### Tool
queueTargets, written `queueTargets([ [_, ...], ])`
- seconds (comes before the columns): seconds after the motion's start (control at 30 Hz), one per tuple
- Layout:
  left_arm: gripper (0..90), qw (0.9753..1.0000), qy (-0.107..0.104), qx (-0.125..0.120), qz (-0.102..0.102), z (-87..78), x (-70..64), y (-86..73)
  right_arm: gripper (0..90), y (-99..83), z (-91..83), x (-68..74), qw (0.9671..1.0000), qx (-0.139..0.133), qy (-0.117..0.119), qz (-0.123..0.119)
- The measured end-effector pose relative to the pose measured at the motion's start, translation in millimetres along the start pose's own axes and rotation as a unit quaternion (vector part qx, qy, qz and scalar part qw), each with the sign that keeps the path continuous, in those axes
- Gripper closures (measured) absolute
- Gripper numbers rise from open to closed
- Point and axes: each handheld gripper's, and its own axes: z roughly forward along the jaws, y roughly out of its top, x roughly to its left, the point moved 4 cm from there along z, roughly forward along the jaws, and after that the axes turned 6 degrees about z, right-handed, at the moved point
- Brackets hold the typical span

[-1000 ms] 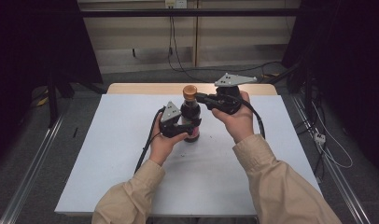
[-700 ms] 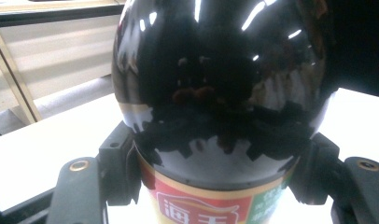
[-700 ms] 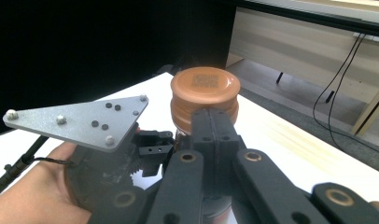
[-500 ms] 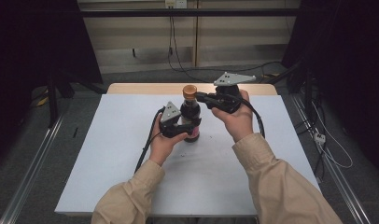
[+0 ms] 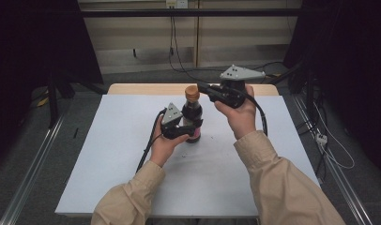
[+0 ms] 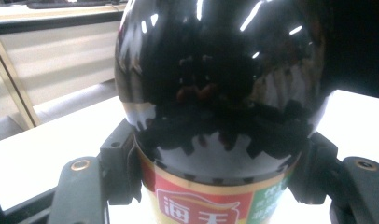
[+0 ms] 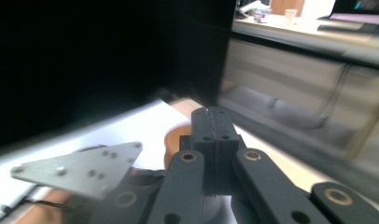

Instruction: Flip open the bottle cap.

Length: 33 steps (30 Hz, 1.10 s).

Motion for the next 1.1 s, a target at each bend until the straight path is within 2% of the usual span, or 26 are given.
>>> queueTargets([
  [0.07, 31.8, 0.9999, 0.0, 0.01, -0.012, 0.1, 2.0, 1.4, 90.0, 7.7, -0.3, 4.6, 0.9999, 0.007, -0.006, -0.015],
  [0.13, 31.7, 0.9998, -0.002, 0.008, -0.019, -2.4, 3.8, 0.2, 90.0, 6.0, -2.0, 3.1, 0.9997, 0.011, -0.009, -0.018],
  [0.2, 31.6, 0.9999, -0.002, 0.007, -0.014, -2.5, 2.5, 0.2, 90.0, -2.0, -2.9, -1.0, 0.9998, 0.014, -0.01, -0.011],
  [0.33, 31.5, 0.9998, -0.003, 0.007, -0.018, -2.0, 3.9, 0.1, 90.0, -17.1, -3.5, -6.2, 0.9996, 0.027, -0.004, 0.003],
  [0.5, 31.4, 0.9999, -0.003, 0.011, -0.013, -2.2, 3.2, 0.4, 90.0, -25.4, -4.3, -7.9, 0.9992, 0.036, 0.007, 0.014],
  [0.77, 31.2, 0.9998, -0.003, 0.007, -0.016, -2.2, 2.7, 0.3, 90.0, -31.2, 3.4, -5.5, 0.9983, 0.054, 0.014, 0.016],
  [1.1, 31.1, 0.9999, -0.002, 0.006, -0.016, -2.1, 2.9, -0.2, 90.0, -31.2, 5.6, -6.4, 0.998, 0.052, 0.023, 0.027],
])
